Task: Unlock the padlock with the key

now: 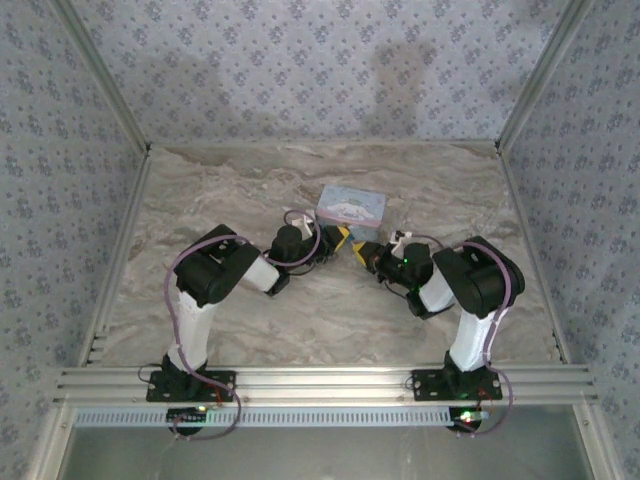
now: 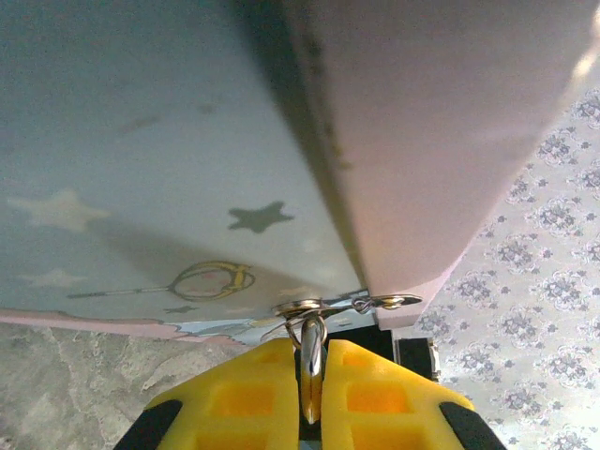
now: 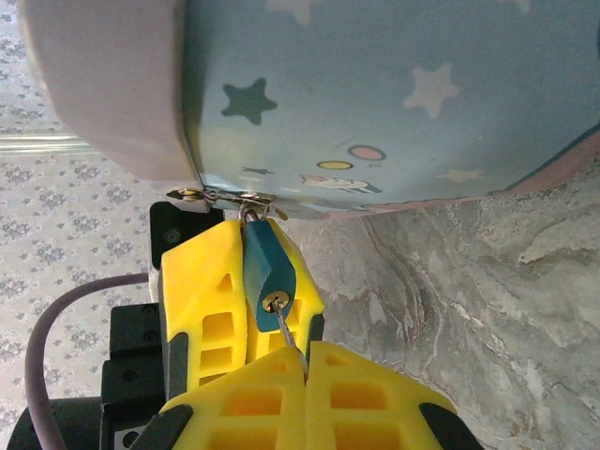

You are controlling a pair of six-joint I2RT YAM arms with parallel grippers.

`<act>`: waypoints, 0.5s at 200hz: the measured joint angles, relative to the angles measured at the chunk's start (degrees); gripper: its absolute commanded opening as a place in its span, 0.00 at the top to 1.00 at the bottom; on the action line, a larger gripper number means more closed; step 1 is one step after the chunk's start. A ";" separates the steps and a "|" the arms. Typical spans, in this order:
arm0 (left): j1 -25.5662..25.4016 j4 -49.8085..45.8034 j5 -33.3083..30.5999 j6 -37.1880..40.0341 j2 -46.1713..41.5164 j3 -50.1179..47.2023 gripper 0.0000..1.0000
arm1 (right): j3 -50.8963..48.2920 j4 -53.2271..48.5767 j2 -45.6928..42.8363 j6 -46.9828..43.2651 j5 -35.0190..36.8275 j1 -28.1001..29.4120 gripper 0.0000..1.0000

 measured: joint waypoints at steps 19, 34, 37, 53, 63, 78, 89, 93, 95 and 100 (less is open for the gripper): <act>0.00 0.00 -0.02 0.00 0.00 0.00 1.00 | 0.13 0.57 0.66 0.79 -0.48 -0.15 1.00; 0.04 -0.04 -0.28 0.00 0.15 0.00 1.00 | 0.48 0.98 1.36 1.46 -0.87 -0.26 1.00; 0.09 -0.04 -0.28 0.00 0.24 0.00 1.00 | 0.57 1.01 1.44 1.57 -0.90 -0.26 1.00; 0.13 -0.04 -0.44 0.00 0.44 0.00 1.00 | 0.83 0.57 1.51 1.60 -1.09 -0.37 1.00; 0.13 -0.04 -0.44 0.00 0.44 0.00 1.00 | 0.92 0.42 1.57 1.62 -1.40 -0.48 1.00; 0.15 -0.04 -0.57 0.00 0.44 0.00 1.00 | 1.18 0.55 1.95 2.12 -1.97 -0.81 1.00; 0.15 -0.09 -0.70 0.00 0.46 0.00 1.00 | 1.40 0.90 2.60 2.93 -2.45 -1.03 1.00; 0.15 -0.13 -0.70 0.00 0.48 0.00 1.00 | 1.49 1.03 2.89 3.13 -2.62 -1.14 1.00; 0.15 -0.13 -0.72 0.00 0.52 0.00 1.00 | 1.53 1.11 2.97 3.28 -2.67 -1.14 1.00; 0.15 -0.13 -0.79 0.00 0.57 0.00 1.00 | 1.64 1.20 3.26 3.56 -2.95 -1.25 1.00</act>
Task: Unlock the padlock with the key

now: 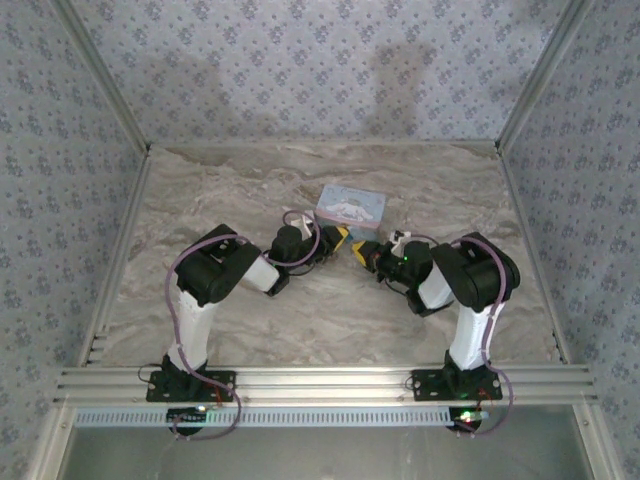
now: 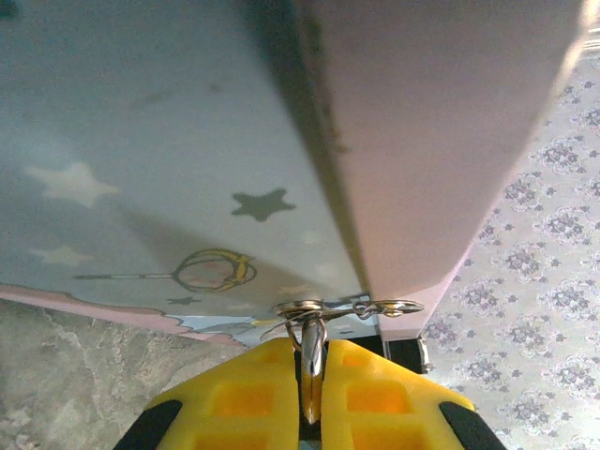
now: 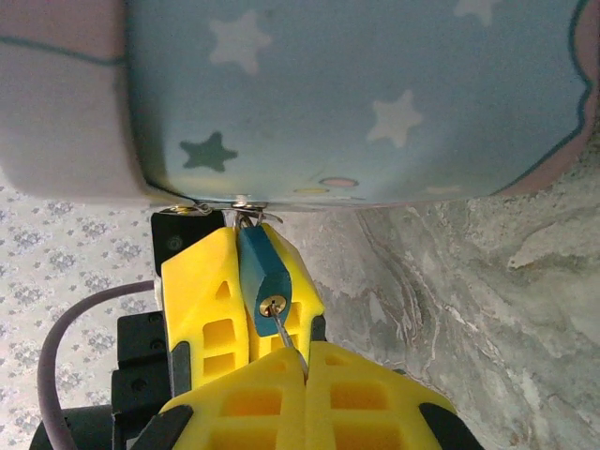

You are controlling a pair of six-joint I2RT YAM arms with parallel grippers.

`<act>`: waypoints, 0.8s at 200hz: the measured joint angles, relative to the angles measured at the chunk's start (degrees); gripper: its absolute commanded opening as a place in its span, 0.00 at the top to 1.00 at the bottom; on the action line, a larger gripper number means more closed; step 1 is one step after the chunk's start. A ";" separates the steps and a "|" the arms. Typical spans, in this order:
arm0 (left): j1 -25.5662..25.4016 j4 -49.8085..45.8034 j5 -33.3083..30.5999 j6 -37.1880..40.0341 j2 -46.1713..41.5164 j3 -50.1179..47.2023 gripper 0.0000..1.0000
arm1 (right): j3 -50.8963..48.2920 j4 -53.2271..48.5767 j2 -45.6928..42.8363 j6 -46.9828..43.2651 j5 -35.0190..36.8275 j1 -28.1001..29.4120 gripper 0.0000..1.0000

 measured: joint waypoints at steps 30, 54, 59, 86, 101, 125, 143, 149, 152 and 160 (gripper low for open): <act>0.04 -0.17 -0.11 0.02 0.13 0.00 1.00 | 0.39 0.04 0.44 1.46 -0.98 -0.28 1.00; 0.04 -0.22 -0.26 0.02 0.13 0.00 1.00 | 0.70 -0.76 0.42 1.38 -1.22 -0.39 1.00; 0.04 -0.28 -0.31 0.02 0.13 0.00 1.00 | 0.79 -1.01 0.42 1.22 -1.33 -0.42 1.00; 0.04 -0.42 -0.20 0.00 0.13 0.00 1.00 | 1.14 -5.97 -2.67 -2.12 -1.07 -0.22 1.00; 0.02 0.07 0.66 -0.39 0.13 0.02 1.00 | 2.14 -13.60 -7.32 -6.84 0.20 0.52 1.00; -0.04 1.44 1.40 -0.85 0.13 0.44 1.00 | 2.84 -21.75 -12.66 -13.49 2.67 1.07 1.00; -0.04 1.51 1.73 -1.05 0.13 0.50 1.00 | 3.19 -24.79 -13.90 -17.22 3.21 1.18 1.00; -0.04 1.31 1.75 -1.07 0.13 0.50 1.00 | 3.39 -25.31 -13.90 -18.01 3.23 1.25 1.00; -0.04 1.27 1.75 -1.09 0.13 0.50 1.00 | 3.50 -25.51 -13.90 -18.29 3.23 1.25 1.00; -0.04 1.18 1.75 -1.14 0.13 0.50 1.00 | 3.63 -25.77 -13.88 -18.88 3.21 1.22 1.00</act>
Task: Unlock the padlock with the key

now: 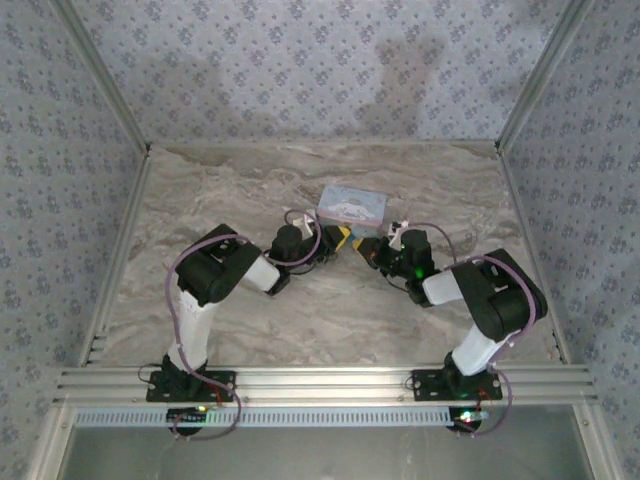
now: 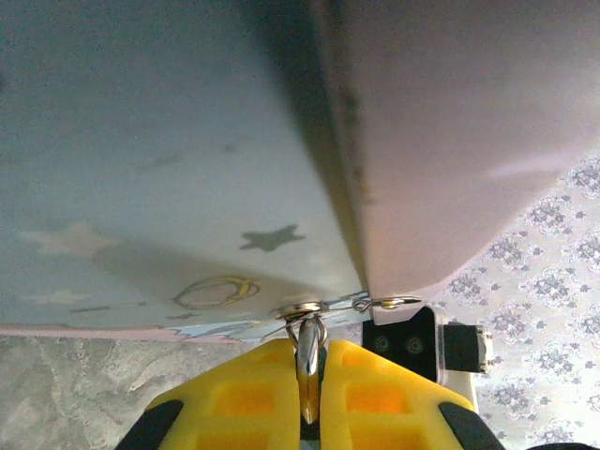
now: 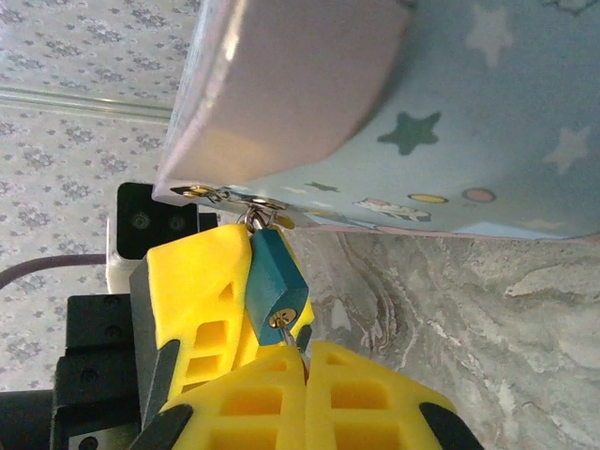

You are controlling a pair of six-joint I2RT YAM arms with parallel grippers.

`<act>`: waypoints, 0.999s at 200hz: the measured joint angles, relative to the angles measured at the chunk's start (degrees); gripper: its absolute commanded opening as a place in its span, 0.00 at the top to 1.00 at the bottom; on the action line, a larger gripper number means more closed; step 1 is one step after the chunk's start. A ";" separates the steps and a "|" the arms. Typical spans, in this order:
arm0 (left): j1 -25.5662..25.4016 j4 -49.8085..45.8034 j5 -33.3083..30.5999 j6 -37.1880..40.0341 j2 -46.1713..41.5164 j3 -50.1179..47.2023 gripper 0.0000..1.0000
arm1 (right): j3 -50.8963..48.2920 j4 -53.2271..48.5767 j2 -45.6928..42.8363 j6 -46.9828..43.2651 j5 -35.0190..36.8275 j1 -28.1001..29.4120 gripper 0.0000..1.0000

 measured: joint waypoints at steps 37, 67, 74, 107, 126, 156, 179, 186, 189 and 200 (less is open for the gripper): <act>0.00 -0.83 -0.04 -0.13 0.00 0.00 1.00 | 0.17 0.09 0.90 -0.35 -0.04 0.07 1.00; 0.04 -1.60 -1.18 -0.15 0.02 0.02 1.00 | 2.08 -1.57 2.38 -0.81 -0.50 0.07 1.00; 0.04 -1.66 -1.46 -0.17 0.07 0.02 1.00 | 2.51 -2.19 2.54 -1.14 -0.52 0.07 1.00; 0.04 -1.81 -3.28 -1.03 0.61 0.13 1.00 | 4.72 -3.15 4.90 -1.62 -1.57 -0.22 1.00; 0.09 -1.90 -3.48 -1.86 1.27 0.13 1.00 | 5.07 0.13 8.00 0.96 -3.41 -0.76 1.00; 0.11 -2.51 -3.56 -2.27 1.84 0.15 1.00 | 5.20 8.87 13.94 6.56 -6.69 -1.68 1.00; 0.09 -2.47 -3.50 -2.67 1.84 0.46 1.00 | 5.29 8.04 13.27 5.86 -7.10 -1.90 1.00; 0.11 -2.49 -3.43 -2.82 1.84 0.48 1.00 | 5.44 7.15 12.79 5.33 -7.10 -1.90 1.00; 0.11 -2.47 -3.39 -2.89 1.84 0.48 1.00 | 5.53 6.75 12.61 5.22 -7.10 -1.90 1.00; 0.09 -2.45 -3.34 -2.99 1.84 0.57 1.00 | 5.73 5.35 11.91 4.59 -7.06 -1.92 1.00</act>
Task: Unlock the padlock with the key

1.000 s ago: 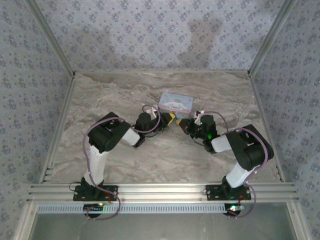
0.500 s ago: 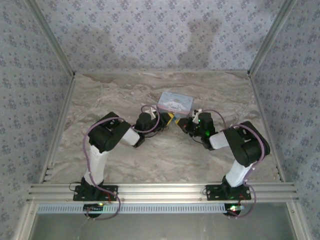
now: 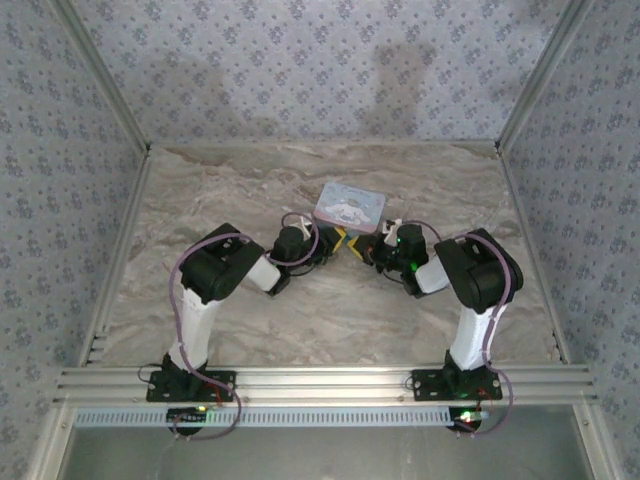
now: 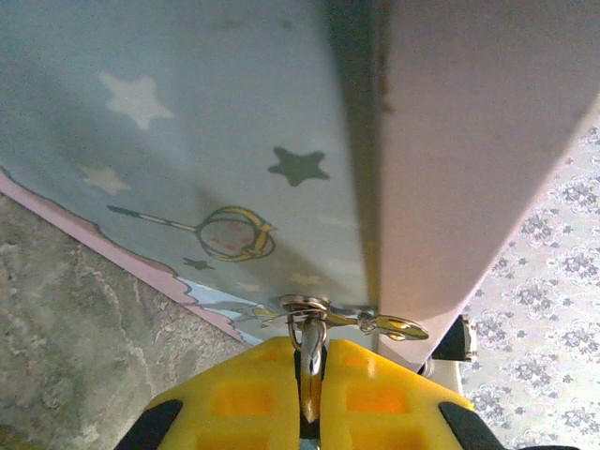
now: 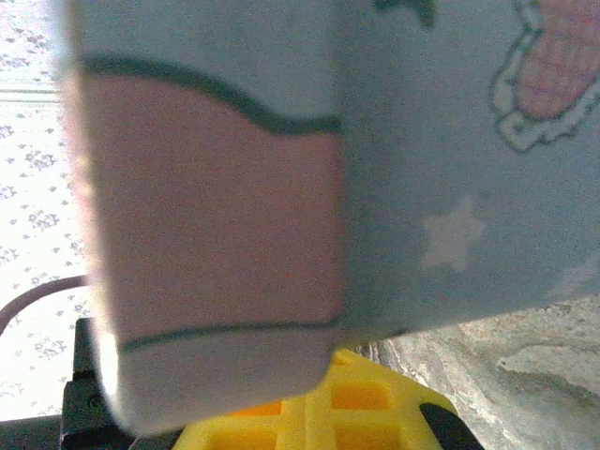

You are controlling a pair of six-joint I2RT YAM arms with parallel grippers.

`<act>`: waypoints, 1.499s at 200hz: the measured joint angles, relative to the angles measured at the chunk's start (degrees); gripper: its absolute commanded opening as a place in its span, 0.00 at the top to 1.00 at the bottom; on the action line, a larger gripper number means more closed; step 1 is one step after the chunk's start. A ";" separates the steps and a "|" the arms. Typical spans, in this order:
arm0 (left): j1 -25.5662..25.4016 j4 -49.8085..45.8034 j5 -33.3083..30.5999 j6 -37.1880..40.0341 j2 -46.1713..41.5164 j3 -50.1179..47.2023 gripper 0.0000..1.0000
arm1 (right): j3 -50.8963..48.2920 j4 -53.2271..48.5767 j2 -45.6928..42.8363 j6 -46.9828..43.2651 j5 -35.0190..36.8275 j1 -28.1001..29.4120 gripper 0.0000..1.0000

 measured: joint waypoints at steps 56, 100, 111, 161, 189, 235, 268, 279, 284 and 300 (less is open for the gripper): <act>0.02 -0.11 0.02 -0.35 0.00 0.02 1.00 | 1.09 -4.35 -1.18 -1.81 -0.09 -0.02 1.00; 0.02 -0.07 0.44 -0.35 0.00 0.00 1.00 | 1.01 -6.10 -2.25 -3.19 0.00 -0.02 1.00; 0.02 -0.07 0.74 -0.35 0.00 0.00 1.00 | 0.79 -6.54 -2.62 -3.48 0.13 -0.02 0.99; -0.02 0.00 4.92 -0.35 0.00 0.00 1.00 | -0.92 -10.97 -6.58 -6.47 0.42 0.07 0.77; -0.37 0.72 8.07 -0.37 0.00 -0.04 1.00 | -3.19 -16.06 -11.21 -9.66 1.62 0.02 0.67; -2.08 1.55 12.52 -0.37 -0.07 -0.07 1.00 | -5.79 -30.47 -22.67 -16.74 4.00 -0.17 0.60; -3.56 2.60 15.54 -0.35 -0.55 -0.07 1.00 | -5.79 -44.83 -34.32 -24.20 6.54 0.57 0.56; -3.87 2.84 16.17 -0.35 -0.57 -0.07 1.00 | -5.60 -49.59 -38.12 -26.64 7.98 0.94 0.56; -3.96 2.86 16.39 -0.35 -0.59 -0.07 1.00 | -5.38 -51.76 -39.71 -27.63 8.55 1.14 0.56; -4.04 2.86 16.83 -0.35 -0.61 -0.07 1.00 | -3.89 -58.49 -43.15 -31.21 11.13 1.77 0.55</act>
